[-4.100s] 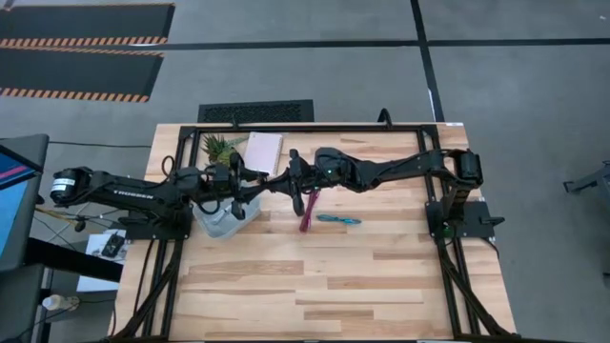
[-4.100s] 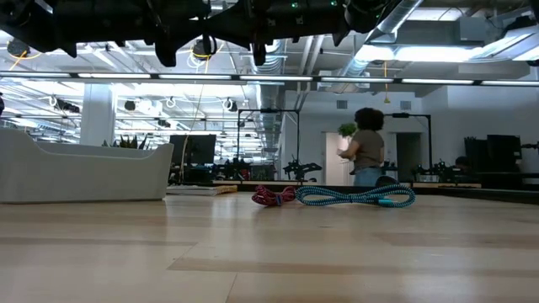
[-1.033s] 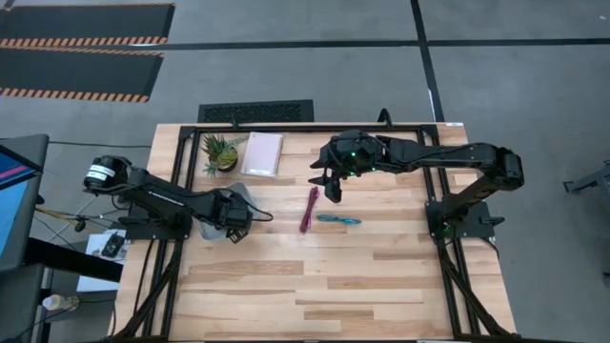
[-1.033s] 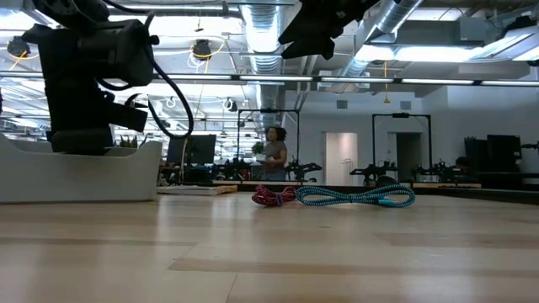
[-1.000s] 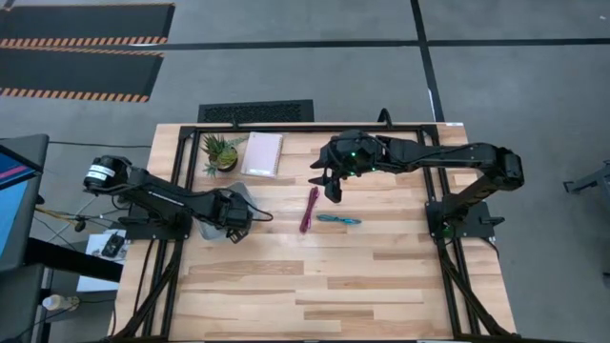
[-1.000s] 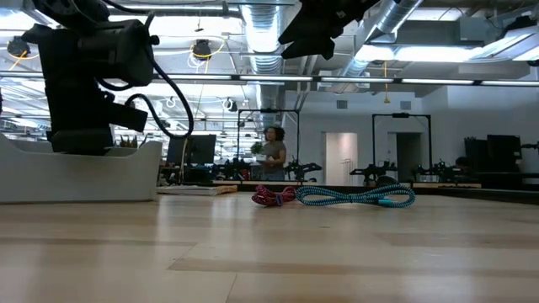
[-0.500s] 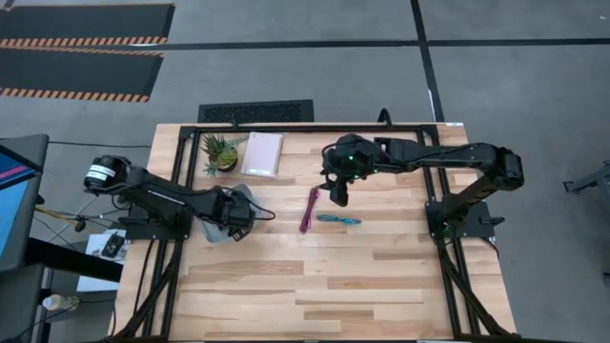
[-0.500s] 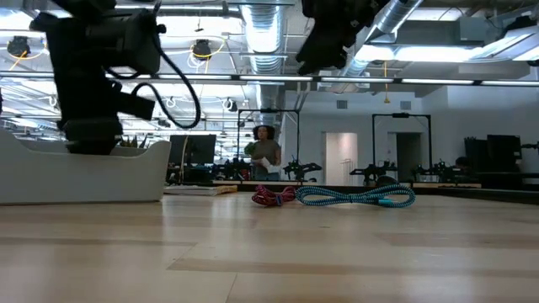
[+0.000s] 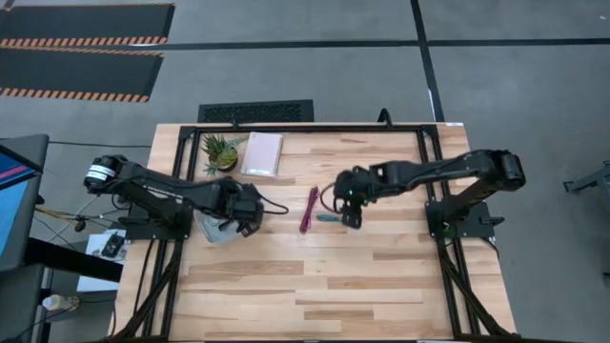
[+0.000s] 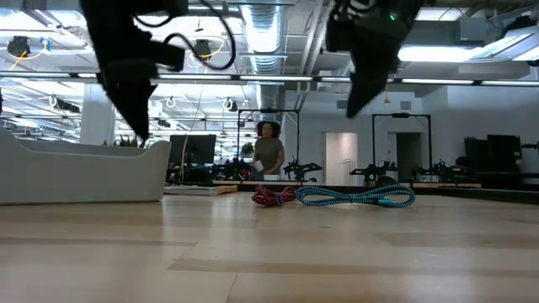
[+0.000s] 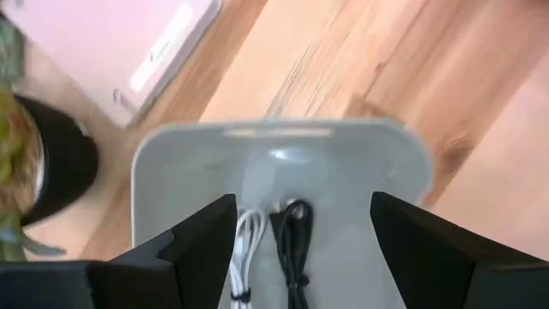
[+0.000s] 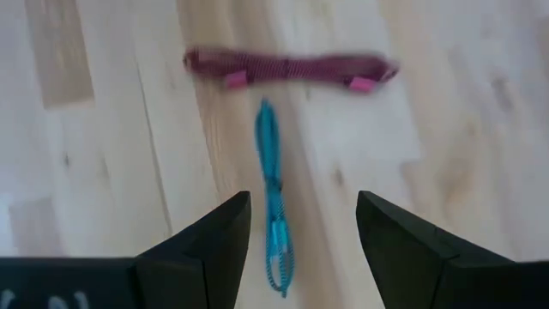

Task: Pick and place USB-C Cables
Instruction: Put the blue USB cable into the gray bin

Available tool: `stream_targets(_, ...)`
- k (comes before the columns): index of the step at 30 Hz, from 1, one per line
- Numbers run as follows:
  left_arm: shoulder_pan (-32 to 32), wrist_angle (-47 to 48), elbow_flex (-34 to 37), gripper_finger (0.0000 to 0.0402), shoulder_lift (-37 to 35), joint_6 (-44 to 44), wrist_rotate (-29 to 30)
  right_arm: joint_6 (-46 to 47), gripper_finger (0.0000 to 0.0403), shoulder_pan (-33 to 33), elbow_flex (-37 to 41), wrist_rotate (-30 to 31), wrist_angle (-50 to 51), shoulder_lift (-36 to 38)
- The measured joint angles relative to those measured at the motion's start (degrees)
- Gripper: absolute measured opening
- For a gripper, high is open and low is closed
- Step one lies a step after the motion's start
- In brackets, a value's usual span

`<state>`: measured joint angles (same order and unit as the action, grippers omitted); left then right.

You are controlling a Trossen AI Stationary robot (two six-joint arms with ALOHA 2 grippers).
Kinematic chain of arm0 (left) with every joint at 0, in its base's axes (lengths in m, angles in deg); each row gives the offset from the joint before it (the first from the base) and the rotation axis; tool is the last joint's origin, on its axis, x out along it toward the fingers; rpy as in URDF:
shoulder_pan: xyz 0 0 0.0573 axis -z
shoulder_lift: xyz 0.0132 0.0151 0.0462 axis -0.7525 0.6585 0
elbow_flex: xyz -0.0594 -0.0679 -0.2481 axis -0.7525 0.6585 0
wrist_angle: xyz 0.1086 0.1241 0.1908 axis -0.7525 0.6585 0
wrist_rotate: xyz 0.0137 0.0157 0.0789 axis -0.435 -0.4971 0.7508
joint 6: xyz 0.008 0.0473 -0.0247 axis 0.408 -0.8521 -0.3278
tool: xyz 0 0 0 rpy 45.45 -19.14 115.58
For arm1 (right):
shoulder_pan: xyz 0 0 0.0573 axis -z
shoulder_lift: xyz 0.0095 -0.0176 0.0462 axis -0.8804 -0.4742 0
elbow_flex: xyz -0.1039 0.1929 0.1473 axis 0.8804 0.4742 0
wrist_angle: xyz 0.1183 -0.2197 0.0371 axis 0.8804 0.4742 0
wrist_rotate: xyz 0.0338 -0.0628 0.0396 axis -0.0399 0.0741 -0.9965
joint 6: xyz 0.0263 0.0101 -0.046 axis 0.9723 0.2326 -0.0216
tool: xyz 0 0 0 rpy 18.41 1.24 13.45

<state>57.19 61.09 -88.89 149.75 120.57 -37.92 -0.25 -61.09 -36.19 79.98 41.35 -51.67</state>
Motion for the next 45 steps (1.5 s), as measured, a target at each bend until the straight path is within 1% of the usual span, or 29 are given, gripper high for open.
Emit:
stream_targets(3,0.0,0.0,-2.4,0.0260,0.0,-2.6,0.0,0.7,0.0235,-1.4,5.8,0.3,-5.6,0.0)
stream_targets(5,0.0,-0.2,-4.0,0.0260,0.0,-4.3,0.5,0.6,0.0235,-2.0,8.8,1.9,-10.1,-0.1)
stream_targets(8,0.0,-1.0,-6.6,0.0260,-0.2,-6.7,1.0,-0.8,0.0236,-2.5,11.0,4.2,-14.0,-0.1)
stream_targets(11,0.0,-2.6,-8.9,0.0260,-1.3,-9.0,1.3,-3.9,0.0242,-2.5,12.0,4.4,-17.5,0.0)
stream_targets(17,1.0,-6.8,-9.7,0.0260,-6.2,-11.1,2.3,-4.9,0.0259,-2.5,12.1,4.4,-17.8,-0.2)
stream_targets(21,2.3,-7.4,-9.7,0.0260,-10.7,-11.1,5.3,-5.0,0.0260,-2.5,12.2,4.7,-17.8,-4.0)
stream_targets(23,3.2,-7.8,-9.7,0.0260,-13.1,-11.1,6.7,-5.8,0.0260,-2.5,12.1,4.6,-19.9,-7.0)
stream_targets(28,5.2,-8.7,-9.8,0.0260,-18.6,-11.0,9.7,-5.8,0.0260,-2.4,11.8,4.4,-20.8,-13.2)
stream_targets(32,6.3,-8.8,-9.8,0.0260,-21.3,-10.6,12.6,-4.1,0.0260,-1.9,11.4,4.2,-20.8,-16.1)
stream_targets(35,6.7,-8.8,-9.8,0.0260,-22.4,-10.1,14.1,-3.0,0.0255,-1.6,11.5,4.3,-19.9,-16.5)
stream_targets(37,6.7,-8.8,-9.8,0.0260,-22.4,-10.1,14.2,-2.3,0.0236,-1.7,11.5,4.9,-19.2,-16.4)
stream_targets(39,6.7,-8.8,-9.8,0.0260,-22.4,-10.1,14.4,-1.6,0.0202,-1.8,11.6,5.9,-18.2,-15.7)
stream_targets(45,6.7,-8.8,-9.8,0.0260,-22.4,-10.1,14.6,-0.1,0.0055,-1.7,11.7,6.8,-17.3,-15.4)
